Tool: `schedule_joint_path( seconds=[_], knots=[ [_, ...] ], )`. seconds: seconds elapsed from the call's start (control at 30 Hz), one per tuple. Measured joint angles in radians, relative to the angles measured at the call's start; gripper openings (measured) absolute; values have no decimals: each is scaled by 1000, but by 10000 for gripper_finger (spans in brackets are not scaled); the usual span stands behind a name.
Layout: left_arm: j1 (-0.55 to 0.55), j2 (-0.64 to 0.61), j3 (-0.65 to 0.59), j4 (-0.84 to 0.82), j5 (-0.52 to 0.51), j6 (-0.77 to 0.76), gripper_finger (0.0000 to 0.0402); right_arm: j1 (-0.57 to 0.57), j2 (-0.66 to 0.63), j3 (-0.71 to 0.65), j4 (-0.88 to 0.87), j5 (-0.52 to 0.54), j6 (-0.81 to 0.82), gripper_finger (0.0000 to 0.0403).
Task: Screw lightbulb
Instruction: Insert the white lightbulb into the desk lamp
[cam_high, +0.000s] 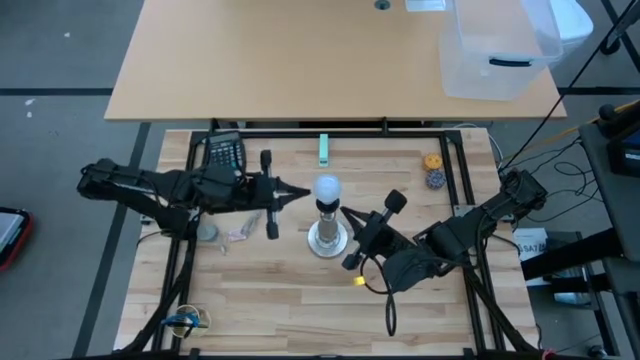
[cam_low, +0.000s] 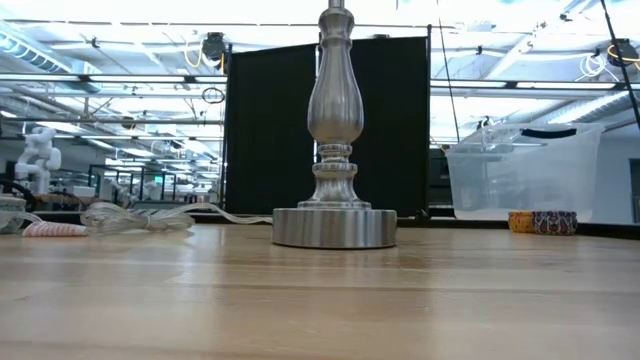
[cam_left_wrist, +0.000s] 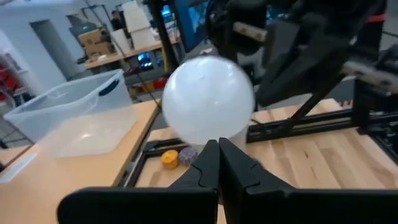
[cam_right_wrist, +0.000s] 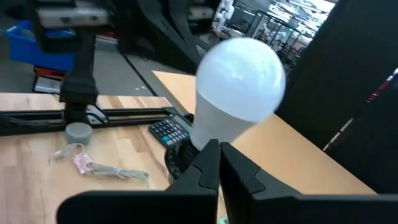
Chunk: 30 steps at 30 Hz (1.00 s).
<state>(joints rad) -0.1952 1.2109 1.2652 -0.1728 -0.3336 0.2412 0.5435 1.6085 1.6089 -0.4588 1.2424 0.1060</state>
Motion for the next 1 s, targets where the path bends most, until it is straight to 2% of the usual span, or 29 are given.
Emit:
schedule_joint_path(
  seconds=[0.27,0.73,1.0],
  knots=[
    [-37,0,0,9,-5,5,1,-43,0,0,-12,119,-3,0],
    [-39,7,0,48,9,30,1,-132,-2,0,142,84,-174,0],
    [-18,28,0,56,13,38,1,-139,-2,0,144,63,-185,0]
  ],
)
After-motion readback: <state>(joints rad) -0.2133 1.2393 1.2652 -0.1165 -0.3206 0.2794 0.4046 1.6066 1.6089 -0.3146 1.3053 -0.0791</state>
